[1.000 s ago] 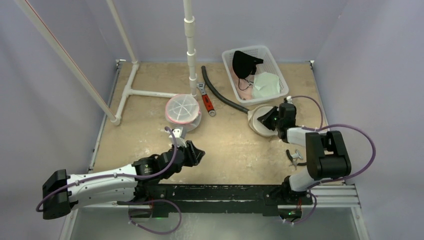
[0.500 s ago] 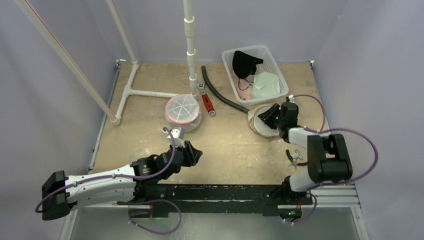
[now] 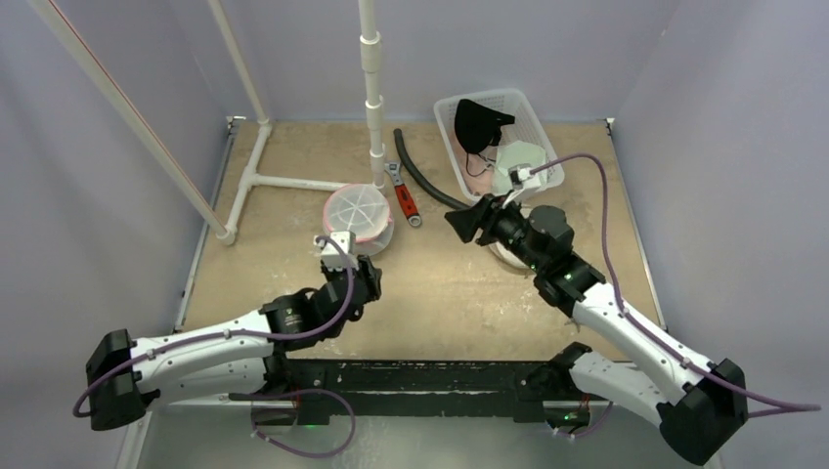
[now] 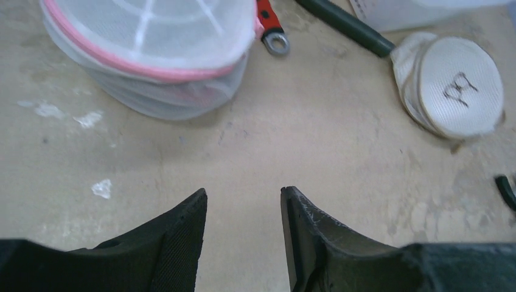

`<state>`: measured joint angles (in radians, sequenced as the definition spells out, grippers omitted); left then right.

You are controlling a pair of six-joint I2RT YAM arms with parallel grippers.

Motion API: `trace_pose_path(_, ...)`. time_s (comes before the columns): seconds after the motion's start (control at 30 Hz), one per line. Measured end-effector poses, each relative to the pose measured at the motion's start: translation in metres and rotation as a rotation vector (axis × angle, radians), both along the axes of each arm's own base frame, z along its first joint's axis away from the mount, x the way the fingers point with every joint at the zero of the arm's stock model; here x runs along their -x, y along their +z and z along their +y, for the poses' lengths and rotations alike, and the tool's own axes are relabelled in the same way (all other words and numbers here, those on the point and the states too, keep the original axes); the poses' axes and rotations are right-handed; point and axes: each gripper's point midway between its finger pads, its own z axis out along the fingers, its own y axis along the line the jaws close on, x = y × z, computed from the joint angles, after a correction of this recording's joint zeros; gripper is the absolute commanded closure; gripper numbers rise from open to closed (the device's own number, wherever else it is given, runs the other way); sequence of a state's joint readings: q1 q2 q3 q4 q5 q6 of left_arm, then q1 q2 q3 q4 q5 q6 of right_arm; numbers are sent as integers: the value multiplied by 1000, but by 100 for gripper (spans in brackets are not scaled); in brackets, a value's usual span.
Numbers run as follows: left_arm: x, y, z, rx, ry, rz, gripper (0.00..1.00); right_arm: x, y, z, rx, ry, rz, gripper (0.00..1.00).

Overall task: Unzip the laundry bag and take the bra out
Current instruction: Move the laundry bag to the center of the board.

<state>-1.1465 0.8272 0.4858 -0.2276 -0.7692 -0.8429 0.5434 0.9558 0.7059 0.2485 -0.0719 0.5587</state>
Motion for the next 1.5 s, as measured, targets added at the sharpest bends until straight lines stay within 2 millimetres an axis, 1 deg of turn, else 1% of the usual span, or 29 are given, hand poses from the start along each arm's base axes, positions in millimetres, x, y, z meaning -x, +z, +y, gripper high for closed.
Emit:
trace_pose_path(0.03, -8, 3, 3, -28, 28, -11, 47, 8, 2, 9, 6, 34, -12, 42)
trace_pose_path(0.07, -15, 5, 6, -43, 55, -15, 45, 12, 1, 14, 12, 50, -15, 42)
trace_pose_path(0.13, -33, 8, 17, -71, 117, -16, 40, 14, -12, 20, 33, 62, -6, 43)
trace_pose_path(0.17, -42, 9, 26, -71, 154, -11, 39, 15, -22, 20, 44, 62, 6, 43)
trace_pose_path(0.23, -59, 10, 45, -48, 229, 1, 36, 19, -59, 16, 85, 57, 65, 43)
trace_pose_path(0.27, -66, 11, 54, -26, 266, 9, 35, 22, -74, 14, 102, 57, 91, 43)
trace_pose_path(0.3, -74, 12, 64, 4, 308, 18, 33, 27, -95, 10, 126, 58, 126, 43)
trace_pose_path(0.37, -83, 11, 75, 59, 359, 36, 29, 34, -117, 6, 150, 62, 168, 44)
trace_pose_path(0.43, -90, 10, 82, 117, 401, 53, 26, 38, -128, 4, 156, 64, 184, 44)
trace_pose_path(0.5, -95, 13, 83, 190, 426, 63, 25, 39, -128, 4, 144, 67, 176, 44)
trace_pose_path(0.6, -101, 16, 75, 297, 436, 73, 26, 40, -124, 6, 117, 75, 156, 44)
trace_pose_path(0.67, -106, 12, 68, 355, 439, 97, 28, 42, -123, 7, 104, 85, 148, 45)
trace_pose_path(0.77, -114, -9, 62, 414, 459, 162, 33, 45, -123, 6, 97, 89, 143, 45)
trace_pose_path(0.83, -114, -25, 61, 427, 475, 210, 33, 47, -120, 5, 92, 89, 136, 45)
trace_pose_path(0.87, -114, -34, 61, 432, 485, 235, 36, 48, -117, 4, 87, 89, 128, 45)
trace_pose_path(0.97, -110, -46, 60, 454, 500, 272, 50, 50, -104, 3, 63, 89, 92, 45)
trace_pose_path(1.1, -111, -46, 60, 482, 508, 269, 77, 52, -89, 1, 39, 89, 52, 43)
trace_pose_path(1.17, -113, -43, 59, 488, 503, 260, 88, 53, -87, 0, 41, 90, 42, 41)
trace_pose_path(1.2, -113, -42, 58, 488, 495, 253, 95, 53, -87, 0, 46, 92, 37, 39)
trace_pose_path(1.23, -114, -40, 57, 488, 484, 248, 100, 54, -87, -1, 52, 93, 32, 37)
trace_pose_path(1.3, -114, -36, 54, 485, 450, 241, 100, 55, -89, -2, 64, 94, 34, 31)
trace_pose_path(1.4, -109, -28, 45, 472, 369, 240, 100, 57, -89, -4, 64, 94, 40, 20)
trace_pose_path(1.43, -107, -24, 42, 471, 336, 237, 100, 58, -87, -4, 55, 93, 40, 18)
trace_pose_path(1.5, -102, -15, 34, 475, 267, 233, 100, 59, -83, -4, 39, 95, 37, 17)
